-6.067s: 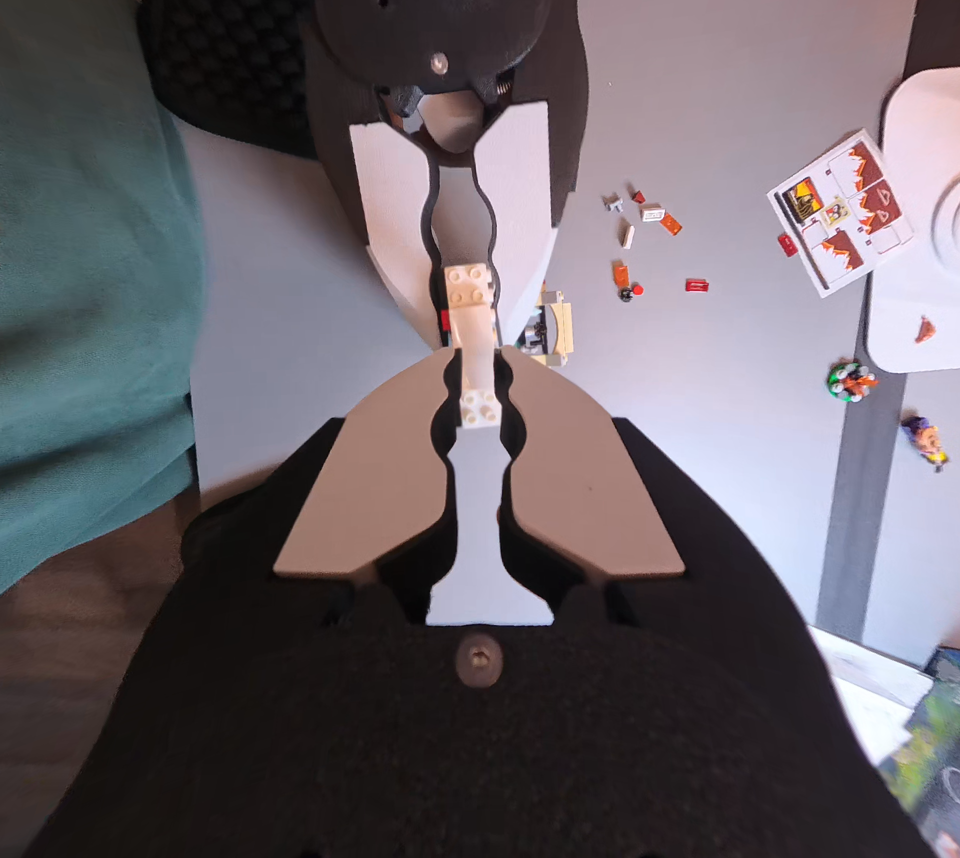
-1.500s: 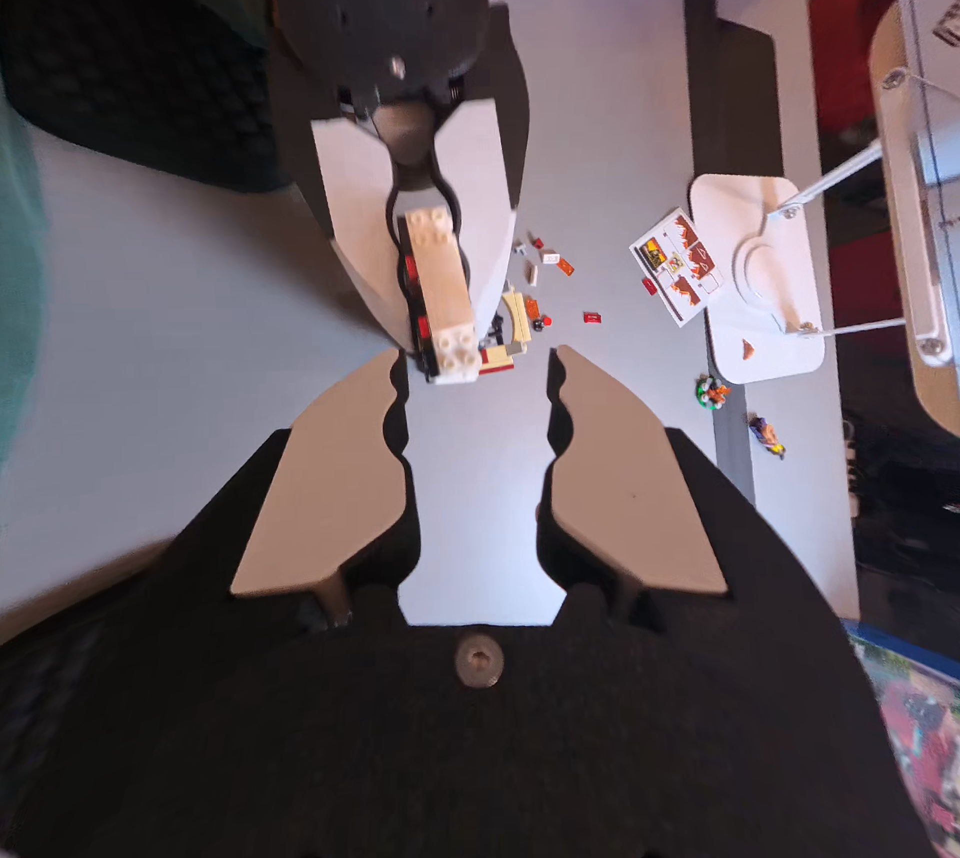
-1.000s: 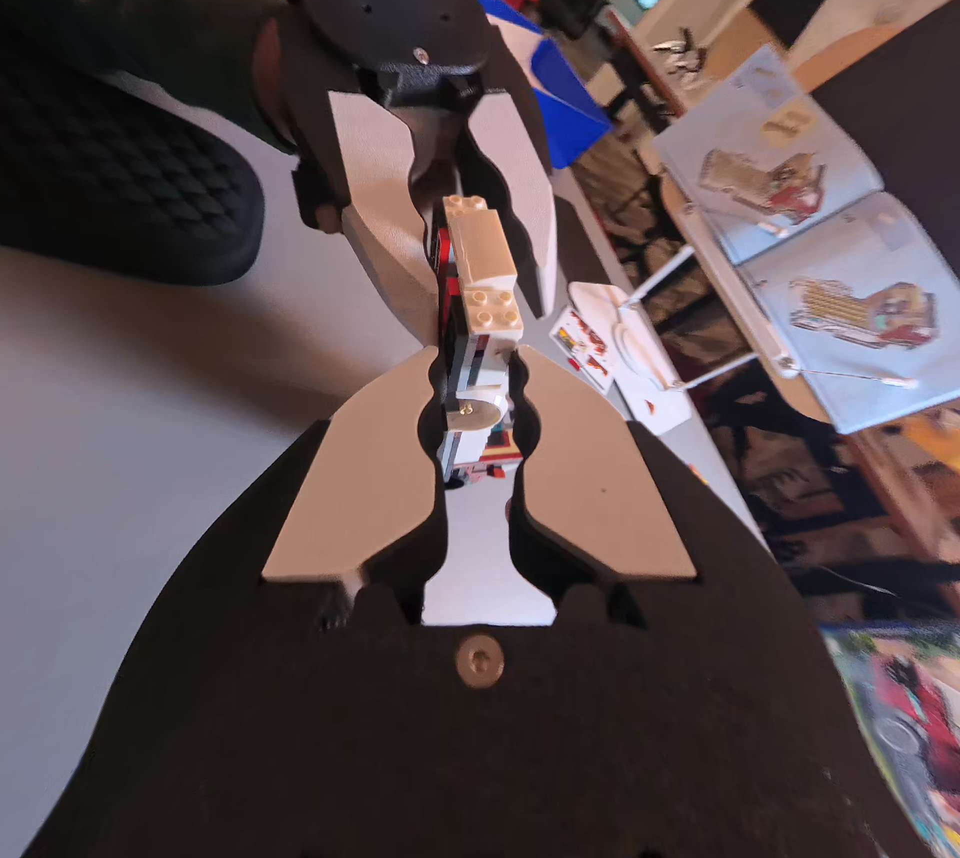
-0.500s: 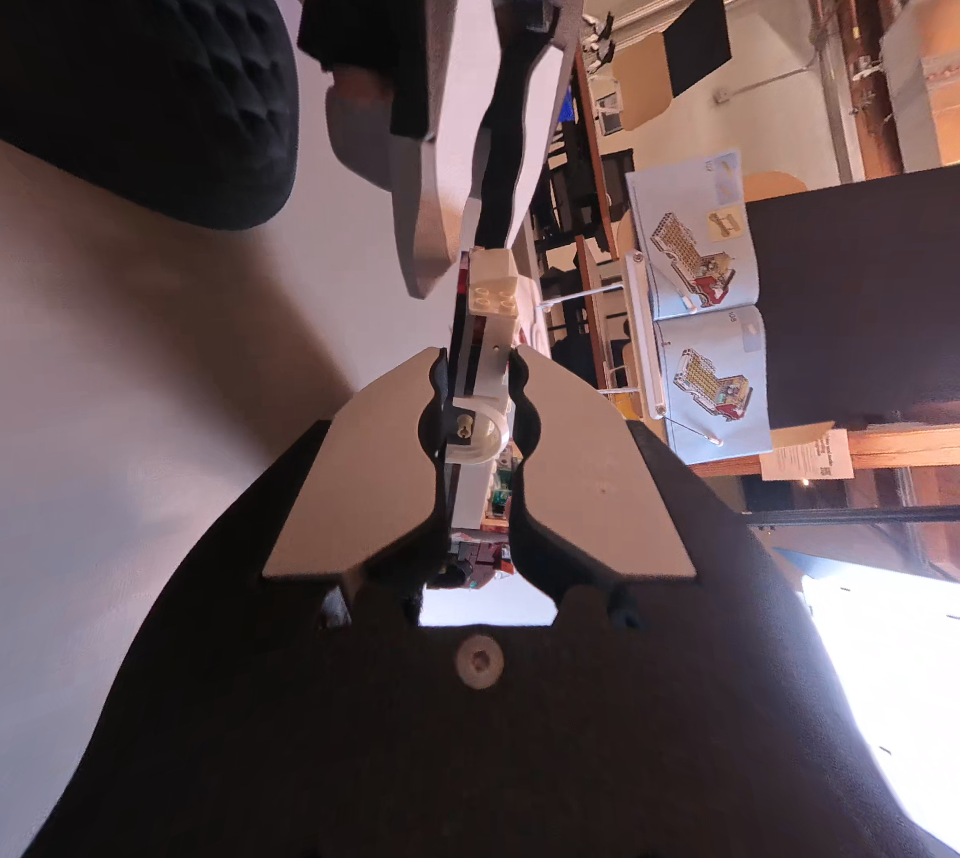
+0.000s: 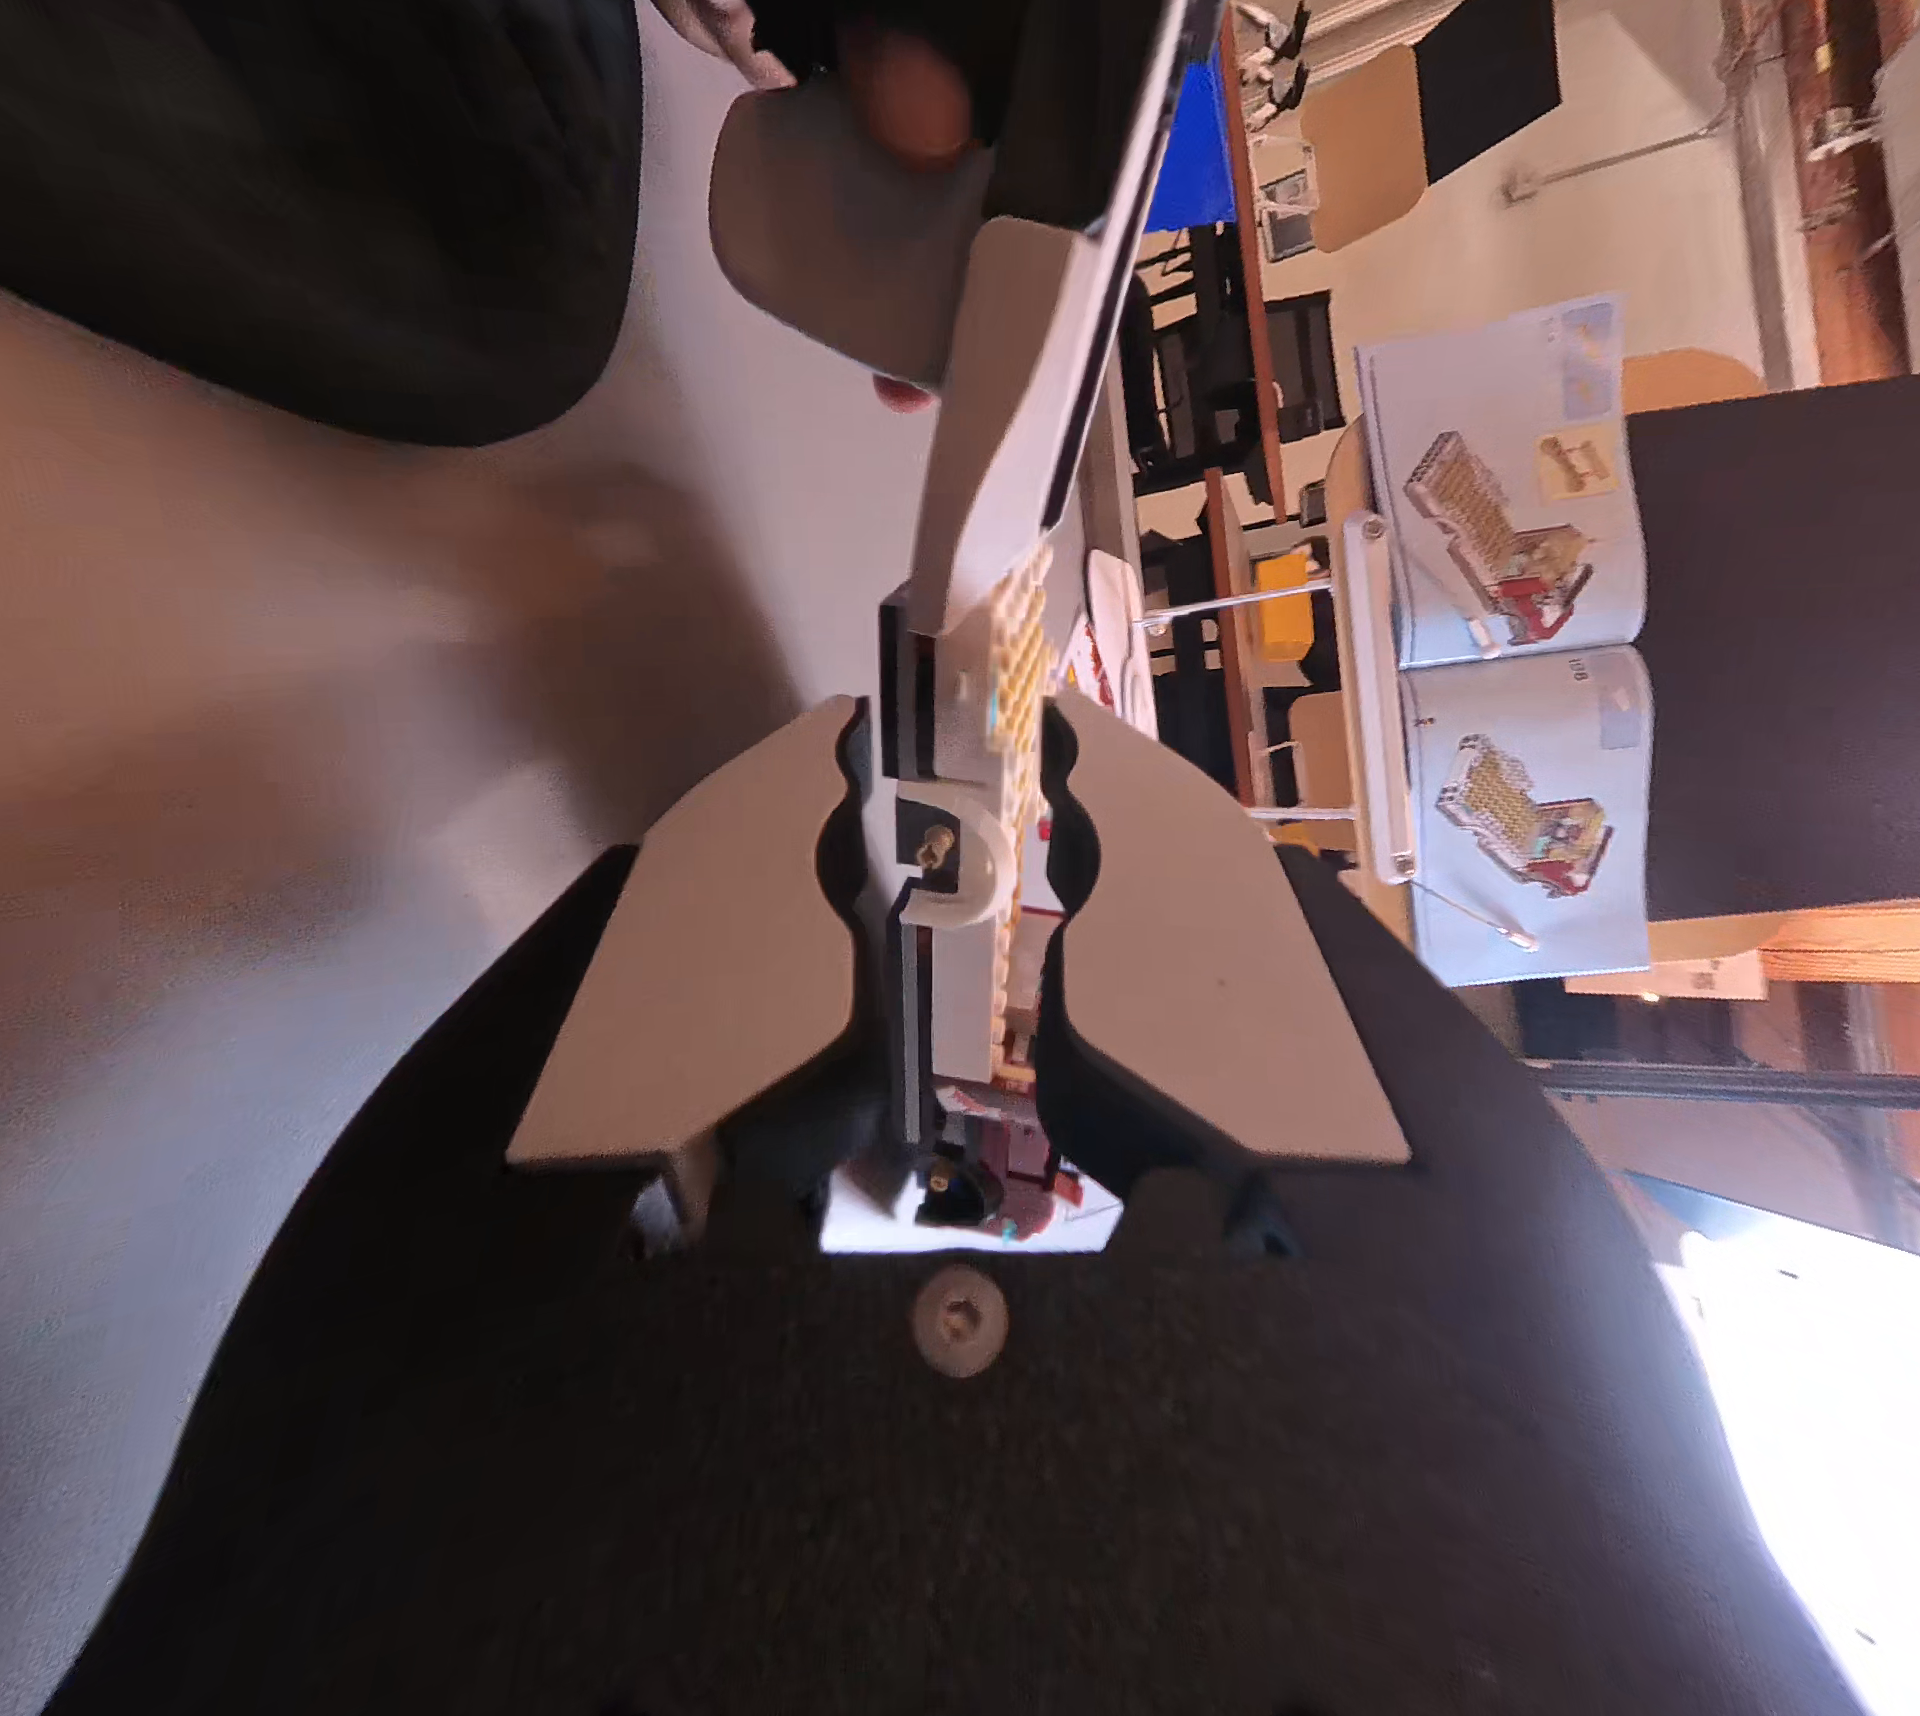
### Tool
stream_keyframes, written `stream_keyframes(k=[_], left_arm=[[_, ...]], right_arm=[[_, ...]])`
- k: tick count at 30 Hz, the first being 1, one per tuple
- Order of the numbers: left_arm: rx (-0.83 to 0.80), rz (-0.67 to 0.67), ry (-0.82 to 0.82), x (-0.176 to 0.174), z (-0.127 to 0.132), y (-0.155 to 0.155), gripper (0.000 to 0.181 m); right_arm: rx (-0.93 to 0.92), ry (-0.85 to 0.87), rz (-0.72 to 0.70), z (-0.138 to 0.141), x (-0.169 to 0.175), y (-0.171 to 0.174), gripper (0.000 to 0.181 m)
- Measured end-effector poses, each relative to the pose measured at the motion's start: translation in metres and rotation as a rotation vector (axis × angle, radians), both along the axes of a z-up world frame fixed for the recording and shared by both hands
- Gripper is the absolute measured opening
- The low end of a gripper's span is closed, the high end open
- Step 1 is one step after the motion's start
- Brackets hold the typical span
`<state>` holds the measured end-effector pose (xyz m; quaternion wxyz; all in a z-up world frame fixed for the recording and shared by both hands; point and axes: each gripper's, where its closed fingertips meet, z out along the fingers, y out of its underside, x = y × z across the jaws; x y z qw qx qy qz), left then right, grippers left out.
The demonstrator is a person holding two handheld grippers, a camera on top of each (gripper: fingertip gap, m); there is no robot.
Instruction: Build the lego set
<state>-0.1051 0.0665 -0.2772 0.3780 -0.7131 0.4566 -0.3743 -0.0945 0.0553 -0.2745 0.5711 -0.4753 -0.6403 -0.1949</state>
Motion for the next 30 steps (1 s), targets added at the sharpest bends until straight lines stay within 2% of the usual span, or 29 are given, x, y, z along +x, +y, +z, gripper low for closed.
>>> stream_keyframes(k=[5,8,11,17,21,24,30], left_arm=[[0.014,-0.024,0.129,0.002,-0.021,0.014,0.068],[0.021,-0.031,0.212,0.008,-0.036,0.022,0.068],[0.002,-0.044,0.291,0.015,-0.051,0.029,0.068],[0.057,0.000,0.351,0.023,-0.054,0.040,0.069],[0.076,-0.005,0.297,0.024,-0.052,0.035,0.075],[0.058,0.023,0.256,0.024,-0.050,0.036,0.066],[0.107,0.068,0.321,0.025,-0.052,0.035,0.062]], right_arm=[[-0.099,0.084,0.008,0.006,0.023,0.005,0.034],[-0.164,0.168,-0.070,0.015,0.052,0.025,0.035],[-0.253,0.188,-0.167,0.013,0.083,0.044,0.036],[-0.401,0.171,-0.326,-0.006,0.129,0.062,0.038],[-0.558,0.247,-0.339,-0.013,0.139,0.062,0.041],[-0.670,0.296,-0.347,-0.017,0.143,0.059,0.044],[-0.793,0.320,-0.389,-0.027,0.151,0.056,0.041]])
